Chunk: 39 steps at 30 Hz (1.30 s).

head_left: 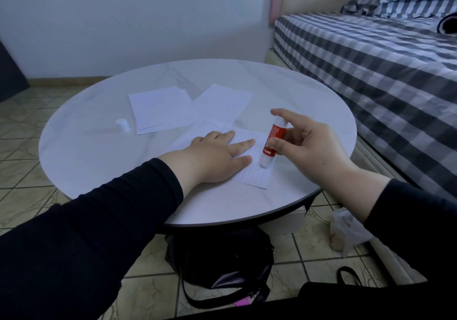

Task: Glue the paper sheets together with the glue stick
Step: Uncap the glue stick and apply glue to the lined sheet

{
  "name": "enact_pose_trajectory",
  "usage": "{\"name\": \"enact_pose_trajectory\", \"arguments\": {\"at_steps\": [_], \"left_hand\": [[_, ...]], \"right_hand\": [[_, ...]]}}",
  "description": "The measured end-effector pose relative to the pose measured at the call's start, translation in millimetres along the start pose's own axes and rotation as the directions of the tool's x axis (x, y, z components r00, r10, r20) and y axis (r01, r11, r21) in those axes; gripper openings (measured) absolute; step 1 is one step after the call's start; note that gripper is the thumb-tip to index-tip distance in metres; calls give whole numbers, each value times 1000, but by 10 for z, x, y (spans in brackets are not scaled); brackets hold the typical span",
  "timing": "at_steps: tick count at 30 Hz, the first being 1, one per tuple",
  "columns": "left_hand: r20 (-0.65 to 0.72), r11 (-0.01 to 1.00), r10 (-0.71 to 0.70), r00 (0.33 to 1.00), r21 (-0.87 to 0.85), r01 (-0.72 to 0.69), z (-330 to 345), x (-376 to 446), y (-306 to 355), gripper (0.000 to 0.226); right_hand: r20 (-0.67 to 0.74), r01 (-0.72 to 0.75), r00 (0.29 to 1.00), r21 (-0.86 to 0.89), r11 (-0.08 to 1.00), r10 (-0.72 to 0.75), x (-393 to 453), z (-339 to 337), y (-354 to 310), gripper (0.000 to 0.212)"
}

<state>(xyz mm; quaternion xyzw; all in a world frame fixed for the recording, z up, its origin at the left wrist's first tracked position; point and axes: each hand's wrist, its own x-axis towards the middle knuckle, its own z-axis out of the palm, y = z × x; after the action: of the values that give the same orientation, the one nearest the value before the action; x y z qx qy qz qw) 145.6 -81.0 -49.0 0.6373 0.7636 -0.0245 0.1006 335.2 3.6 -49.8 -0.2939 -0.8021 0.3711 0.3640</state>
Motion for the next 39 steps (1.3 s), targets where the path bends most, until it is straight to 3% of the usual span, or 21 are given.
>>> {"name": "enact_pose_trajectory", "arguments": {"at_steps": [7,13,20,26,30,33,36,39], "left_hand": [[19,1000,-4,1000,5,4,-23,1,0,52],[20,1000,-4,1000,12,4,-38,5,6,53],[7,1000,-16,1000,10,16,-37,1,25,53],[21,999,-37,999,2,37,-59,-2,71,53],[0,998,-53,999,28,53,-55,13,105,53],[2,998,-60,998,23,60,-49,19,116,53],[5,997,-76,997,9,76,-61,27,129,53],[1,995,-100,995,26,100,-61,55,173,54]], "right_hand": [[-75,-27,997,-78,997,21,-21,-58,-66,50],[31,-19,999,12,1000,19,-146,19,-130,49],[-69,-30,997,-21,999,29,-119,-61,-121,51],[50,12,999,24,1000,-13,-205,-12,-139,51],[-1,6,1000,-60,998,-6,-157,-88,-104,50],[-54,-2,999,-9,1000,1,-136,-130,-117,51],[-14,15,1000,41,999,-15,-168,-92,-146,51],[34,36,999,-23,999,-36,-183,-51,-101,51]]}}
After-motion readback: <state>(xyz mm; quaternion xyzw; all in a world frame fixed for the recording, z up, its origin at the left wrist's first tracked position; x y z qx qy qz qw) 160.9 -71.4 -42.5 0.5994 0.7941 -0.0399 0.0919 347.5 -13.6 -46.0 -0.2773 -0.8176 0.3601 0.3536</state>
